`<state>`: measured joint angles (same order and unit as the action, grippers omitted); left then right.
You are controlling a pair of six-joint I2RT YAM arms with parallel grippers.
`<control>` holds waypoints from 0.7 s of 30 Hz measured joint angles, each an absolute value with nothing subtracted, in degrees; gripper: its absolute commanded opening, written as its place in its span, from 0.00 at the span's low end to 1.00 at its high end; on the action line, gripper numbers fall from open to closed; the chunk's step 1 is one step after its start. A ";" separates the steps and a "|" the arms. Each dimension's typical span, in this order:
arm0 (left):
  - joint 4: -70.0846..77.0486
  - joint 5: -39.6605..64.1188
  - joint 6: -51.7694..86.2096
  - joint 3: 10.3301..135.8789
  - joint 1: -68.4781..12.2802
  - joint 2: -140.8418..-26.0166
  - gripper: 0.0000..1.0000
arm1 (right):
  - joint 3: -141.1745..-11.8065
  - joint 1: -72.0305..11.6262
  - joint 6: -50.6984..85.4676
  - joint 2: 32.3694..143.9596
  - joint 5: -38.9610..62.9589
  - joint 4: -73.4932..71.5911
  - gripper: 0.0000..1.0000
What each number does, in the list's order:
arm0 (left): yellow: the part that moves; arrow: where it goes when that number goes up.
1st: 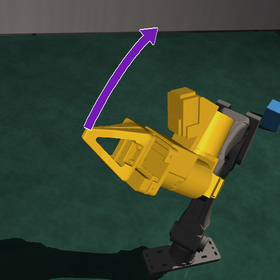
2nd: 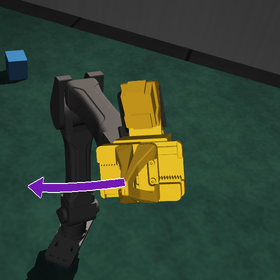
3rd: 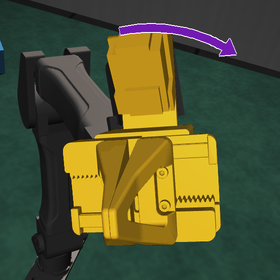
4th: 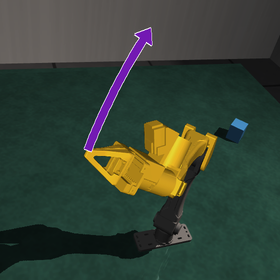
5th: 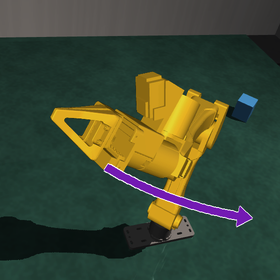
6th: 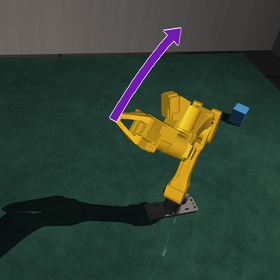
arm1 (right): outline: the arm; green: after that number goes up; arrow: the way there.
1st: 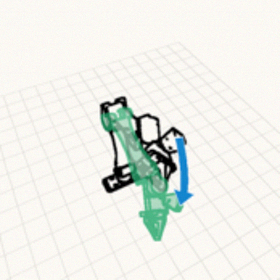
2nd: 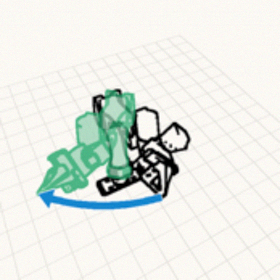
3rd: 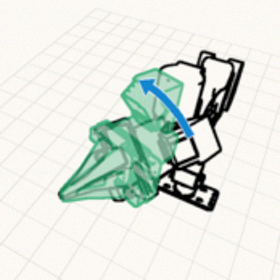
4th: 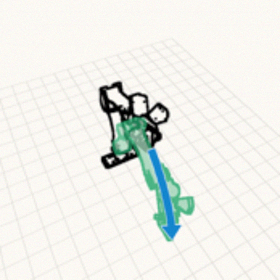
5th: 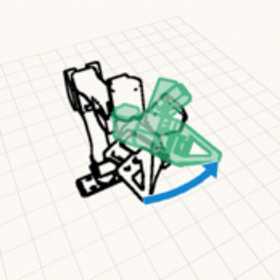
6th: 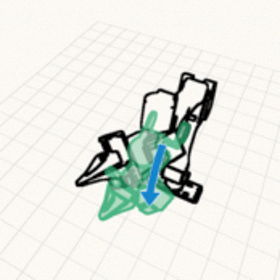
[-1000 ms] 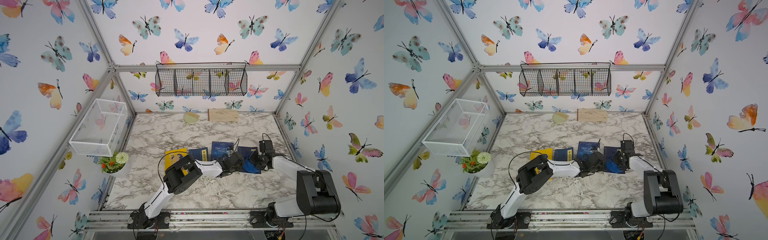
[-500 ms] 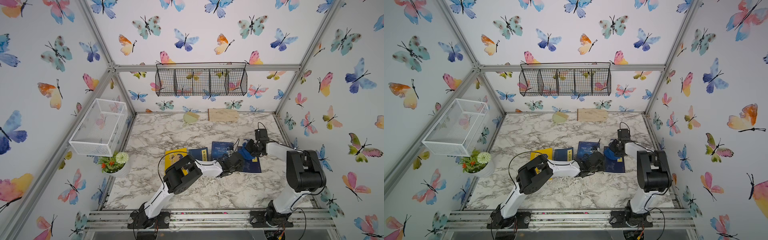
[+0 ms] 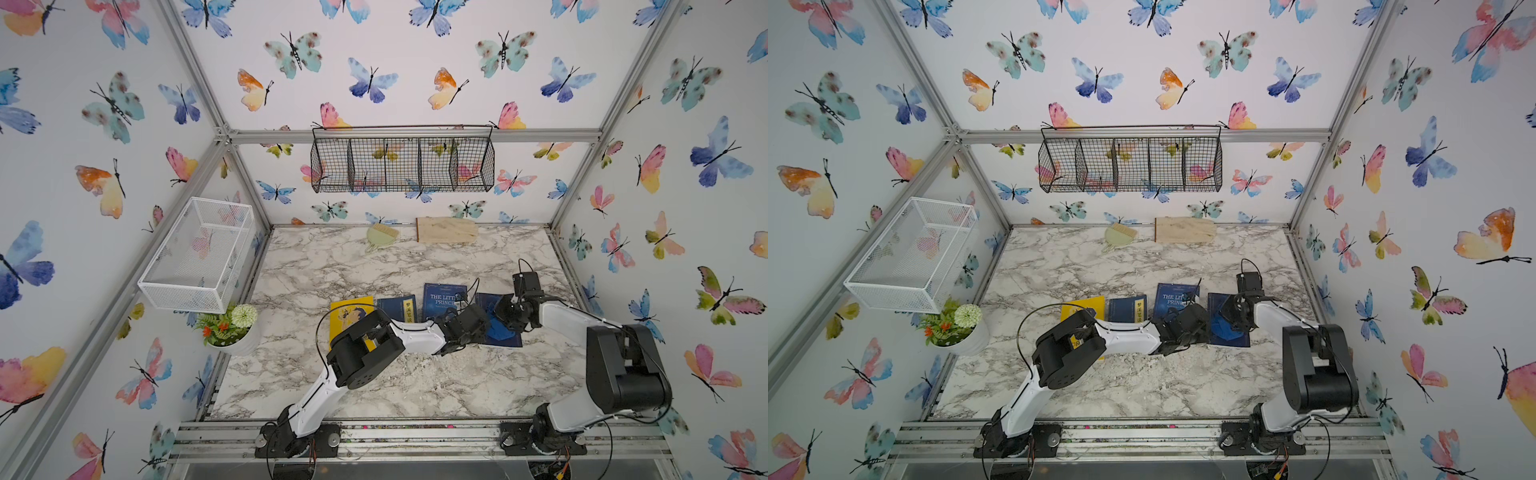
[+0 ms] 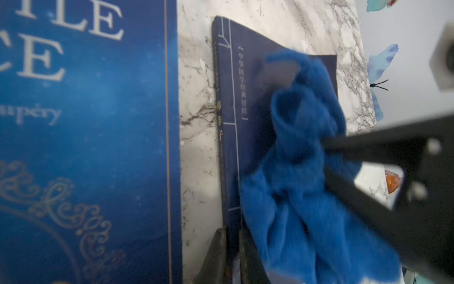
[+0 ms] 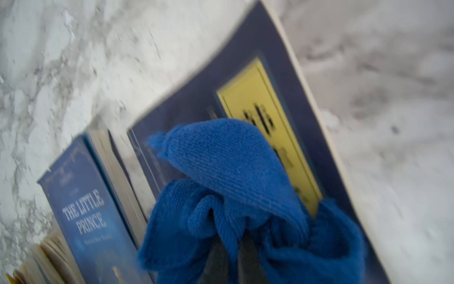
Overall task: Wipe the cover of the book
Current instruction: Wipe the dirt from the cover of the book.
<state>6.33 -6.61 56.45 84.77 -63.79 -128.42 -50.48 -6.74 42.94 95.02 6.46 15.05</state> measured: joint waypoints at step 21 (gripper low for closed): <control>4.99 -6.74 56.62 85.56 -63.88 -128.44 0.15 | -32.88 -7.57 42.96 79.94 4.91 8.03 0.07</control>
<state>4.99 -6.74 56.62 85.56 -63.88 -128.44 -32.88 -7.57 42.96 79.94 4.91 8.03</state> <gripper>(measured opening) 0.150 0.079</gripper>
